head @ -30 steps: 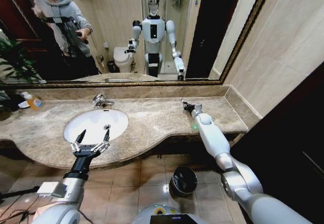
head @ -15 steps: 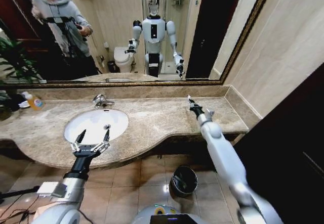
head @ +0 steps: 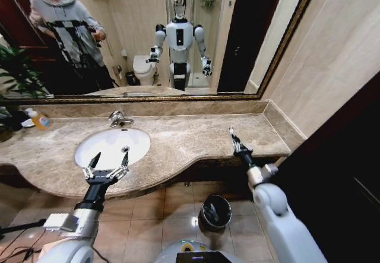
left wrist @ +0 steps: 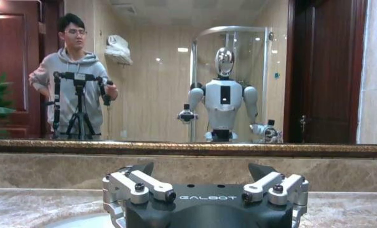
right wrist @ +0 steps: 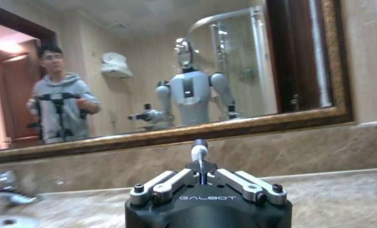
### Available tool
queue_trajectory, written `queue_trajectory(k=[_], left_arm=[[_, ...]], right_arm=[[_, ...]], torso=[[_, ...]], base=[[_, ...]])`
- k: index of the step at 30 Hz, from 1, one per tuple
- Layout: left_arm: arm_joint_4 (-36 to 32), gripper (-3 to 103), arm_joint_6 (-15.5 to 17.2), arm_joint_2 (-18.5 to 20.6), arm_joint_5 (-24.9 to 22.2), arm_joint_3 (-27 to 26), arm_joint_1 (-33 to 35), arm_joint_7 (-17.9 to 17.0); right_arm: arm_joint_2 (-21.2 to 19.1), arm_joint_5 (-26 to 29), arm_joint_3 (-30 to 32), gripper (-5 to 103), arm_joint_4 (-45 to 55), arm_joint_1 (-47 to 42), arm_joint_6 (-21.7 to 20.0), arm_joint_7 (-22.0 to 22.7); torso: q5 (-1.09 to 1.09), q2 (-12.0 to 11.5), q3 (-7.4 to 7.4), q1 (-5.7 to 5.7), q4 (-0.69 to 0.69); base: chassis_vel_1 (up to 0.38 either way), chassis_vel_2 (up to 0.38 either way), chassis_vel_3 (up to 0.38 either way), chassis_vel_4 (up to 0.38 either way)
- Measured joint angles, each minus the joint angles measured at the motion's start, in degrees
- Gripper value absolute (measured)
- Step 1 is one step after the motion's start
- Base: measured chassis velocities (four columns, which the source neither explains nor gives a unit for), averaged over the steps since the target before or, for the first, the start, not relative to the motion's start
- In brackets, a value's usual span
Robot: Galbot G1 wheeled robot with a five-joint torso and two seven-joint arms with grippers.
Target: Pick up the trash from the sink and place it in the trash bin.
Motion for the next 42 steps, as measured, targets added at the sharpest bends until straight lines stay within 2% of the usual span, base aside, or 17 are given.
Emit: queue_trajectory(k=[8, 16, 21, 24, 26, 31, 35, 37, 38, 39, 40, 42], left_arm=[[0.00, 100, 0.00, 0.00, 0.00, 0.00, 0.00, 0.00], [0.00, 100, 0.00, 0.00, 0.00, 0.00, 0.00, 0.00], [0.00, 100, 0.00, 0.00, 0.00, 0.00, 0.00, 0.00], [0.00, 100, 0.00, 0.00, 0.00, 0.00, 0.00, 0.00], [0.00, 100, 0.00, 0.00, 0.00, 0.00, 0.00, 0.00], [0.00, 100, 0.00, 0.00, 0.00, 0.00, 0.00, 0.00], [0.00, 100, 0.00, 0.00, 0.00, 0.00, 0.00, 0.00], [0.00, 100, 0.00, 0.00, 0.00, 0.00, 0.00, 0.00], [0.00, 100, 0.00, 0.00, 0.00, 0.00, 0.00, 0.00], [0.00, 100, 0.00, 0.00, 0.00, 0.00, 0.00, 0.00], [0.00, 100, 0.00, 0.00, 0.00, 0.00, 0.00, 0.01], [0.00, 100, 0.00, 0.00, 0.00, 0.00, 0.00, 0.01]], right_arm=[[5.46, -4.72, 0.53, 1, 1.42, -10.91, 7.62, -1.60], [7.62, -8.88, 1.10, 1, 0.42, -17.23, 9.84, -2.75], [9.38, -13.45, 0.61, 0, -5.15, -20.20, 14.42, -3.69], [9.57, -14.35, 0.57, 0, -6.56, -20.49, 15.22, -3.76], [9.75, -15.96, 0.46, 0, -11.09, -21.01, 16.86, -3.43], [9.40, -18.21, 0.09, 0, -17.96, -20.99, 17.36, -1.56], [9.02, -19.63, -0.49, 0, -23.18, -20.09, 15.37, -0.12], [8.95, -19.30, -1.22, 0, -25.92, -18.52, 10.63, 0.52], [8.95, -19.30, -1.22, 0, -25.92, -18.52, 10.63, 0.52], [9.00, -19.28, -1.57, 0, -27.54, -17.11, 8.54, 0.65], [9.57, -21.89, -2.23, 0, -32.62, -11.41, 3.50, 1.03], [10.07, -22.75, -2.81, 0, -34.87, -8.38, -0.53, 1.66]], torso=[[-0.01, 0.00, 0.00, 0.01, -0.03], [-0.02, 0.00, 0.01, 0.01, -0.03], [-0.01, 0.00, 0.01, 0.01, -0.03], [-0.01, 0.00, 0.01, 0.01, -0.03], [-0.01, 0.00, 0.01, 0.01, -0.02], [-0.01, -0.01, 0.01, 0.01, -0.03], [0.00, 0.00, 0.01, 0.01, -0.03], [-0.01, 0.00, 0.01, 0.01, -0.03], [-0.01, 0.00, 0.01, 0.01, -0.03], [-0.02, 0.00, 0.01, 0.01, -0.03], [0.00, -0.01, 0.01, 0.01, -0.02], [-0.01, -0.01, 0.02, 0.02, -0.03]], base=[[0.000, 0.000, 0.000, 0.000], [0.000, 0.000, 0.000, 0.000], [0.000, 0.000, 0.000, 0.000], [0.000, 0.000, 0.000, 0.000], [0.000, 0.000, 0.000, 0.000], [0.000, 0.000, 0.000, 0.000], [0.000, 0.000, 0.000, 0.000], [0.000, 0.000, 0.000, 0.000], [0.000, 0.000, 0.000, 0.000], [0.000, 0.000, 0.000, 0.000], [0.000, 0.000, 0.000, 0.000], [0.000, 0.000, 0.000, 0.000]])
